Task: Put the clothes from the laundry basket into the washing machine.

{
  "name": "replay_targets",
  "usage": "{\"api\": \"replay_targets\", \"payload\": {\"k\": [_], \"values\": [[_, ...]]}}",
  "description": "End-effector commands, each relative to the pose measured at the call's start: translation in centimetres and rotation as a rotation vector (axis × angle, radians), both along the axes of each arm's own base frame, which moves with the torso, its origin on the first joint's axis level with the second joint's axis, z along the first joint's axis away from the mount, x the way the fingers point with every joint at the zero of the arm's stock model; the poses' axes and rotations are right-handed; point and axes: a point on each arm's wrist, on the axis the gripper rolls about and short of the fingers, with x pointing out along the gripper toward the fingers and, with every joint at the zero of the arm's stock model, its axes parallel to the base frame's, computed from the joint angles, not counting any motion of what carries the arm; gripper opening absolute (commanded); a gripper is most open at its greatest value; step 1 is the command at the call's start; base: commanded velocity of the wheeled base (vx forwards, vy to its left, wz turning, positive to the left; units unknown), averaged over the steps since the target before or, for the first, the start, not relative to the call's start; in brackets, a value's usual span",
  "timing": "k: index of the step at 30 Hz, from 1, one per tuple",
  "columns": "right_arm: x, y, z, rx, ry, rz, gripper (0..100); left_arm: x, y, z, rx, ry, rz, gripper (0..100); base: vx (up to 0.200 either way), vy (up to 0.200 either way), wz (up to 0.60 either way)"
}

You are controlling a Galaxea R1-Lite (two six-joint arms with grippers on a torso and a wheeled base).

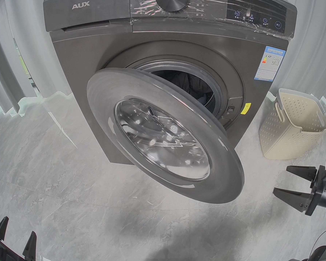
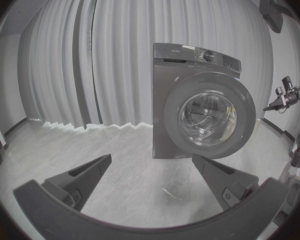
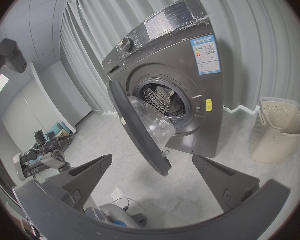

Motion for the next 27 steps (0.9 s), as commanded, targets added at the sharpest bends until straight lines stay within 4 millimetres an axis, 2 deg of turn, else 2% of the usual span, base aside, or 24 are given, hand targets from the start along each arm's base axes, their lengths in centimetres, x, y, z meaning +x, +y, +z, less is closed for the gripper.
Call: {"api": "replay_targets", "payload": {"k": [1,18,22,25,27], "values": [[2.7,2.4,-1.0,-0.033,0.093,0.037,100,0.0,0.0,-0.5,-0.001,0.004,0.000,100,0.000,0.000,0.00],[5.5,4.5,-1.5,-0.076,0.117,0.036,100,0.0,0.0,-0.5,-0.001,0.004,0.000,100,0.000,0.000,0.00],[7.5,5.1,-1.9,-0.091,0.125,-0.071,100,0.0,0.0,-0.5,-0.001,0.004,-0.002,100,0.000,0.000,0.00],[8.9,5.3,-2.0,-0.056,0.068,-0.170,100,0.0,0.0,-0.5,-0.001,0.004,-0.002,100,0.000,0.000,0.00],[9.6,4.8,-1.8,-0.035,0.022,-0.236,100,0.0,0.0,-0.5,-0.001,0.004,-0.002,100,0.000,0.000,0.00]]}}
